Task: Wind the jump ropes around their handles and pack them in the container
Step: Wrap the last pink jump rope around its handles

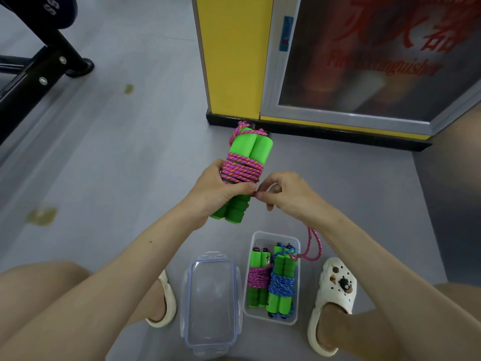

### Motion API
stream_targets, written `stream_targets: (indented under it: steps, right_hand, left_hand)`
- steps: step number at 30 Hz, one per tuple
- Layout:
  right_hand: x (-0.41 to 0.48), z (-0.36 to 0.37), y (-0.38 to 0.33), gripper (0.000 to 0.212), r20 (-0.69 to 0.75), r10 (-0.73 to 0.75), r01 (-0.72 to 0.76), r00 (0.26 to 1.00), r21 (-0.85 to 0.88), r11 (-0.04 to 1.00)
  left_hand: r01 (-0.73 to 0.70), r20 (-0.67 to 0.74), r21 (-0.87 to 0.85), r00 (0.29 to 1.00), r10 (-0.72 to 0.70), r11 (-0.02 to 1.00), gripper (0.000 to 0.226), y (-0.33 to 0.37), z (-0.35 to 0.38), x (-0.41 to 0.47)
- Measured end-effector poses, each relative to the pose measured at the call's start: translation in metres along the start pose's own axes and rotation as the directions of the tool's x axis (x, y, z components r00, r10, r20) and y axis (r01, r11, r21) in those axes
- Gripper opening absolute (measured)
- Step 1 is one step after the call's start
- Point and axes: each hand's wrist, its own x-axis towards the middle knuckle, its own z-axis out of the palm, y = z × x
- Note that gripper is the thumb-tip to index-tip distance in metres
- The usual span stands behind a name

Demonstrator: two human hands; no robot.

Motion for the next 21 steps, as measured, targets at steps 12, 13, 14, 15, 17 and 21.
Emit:
stream_targets:
  steps: [12,13,14,15,17,21]
  right_hand:
    - [0.004,0.007,0.018,0.02,-0.124,-0.163,0.014,0.979,-0.753,0.658]
    - [0.004,0.005,0.02,0.023,-0.157,-0.144,-0.016,0.977,-0.727,0.686]
    - [0.003,0.003,0.022,0.023,-0.184,-0.153,-0.028,0.971,-0.722,0.691]
    - [0.003,0.002,0.024,0.022,-0.205,-0.171,-0.034,0.964,-0.73,0.683]
    - [0.002,0.0,0.031,0.018,-0.241,-0.158,-0.068,0.958,-0.72,0.691]
    - [-0.001,-0.012,0.045,0.023,-0.3,-0.014,-0.182,0.954,-0.614,0.768]
  left_hand:
    - [0.085,-0.059,-0.037,0.994,-0.087,0.996,0.047,0.005,-0.015,-0.001]
    - [0.083,-0.067,-0.033,0.994,-0.085,0.996,0.048,0.005,-0.019,-0.002]
    - [0.081,-0.073,-0.021,0.994,-0.082,0.997,0.048,0.005,-0.023,-0.003]
    - [0.075,-0.08,-0.003,0.994,-0.075,0.997,0.046,0.004,-0.026,-0.004]
    - [0.056,-0.124,0.043,0.991,-0.051,0.997,0.045,0.005,-0.032,-0.008]
    - [0.039,-0.272,0.049,0.962,-0.024,0.998,0.055,0.01,-0.052,-0.012]
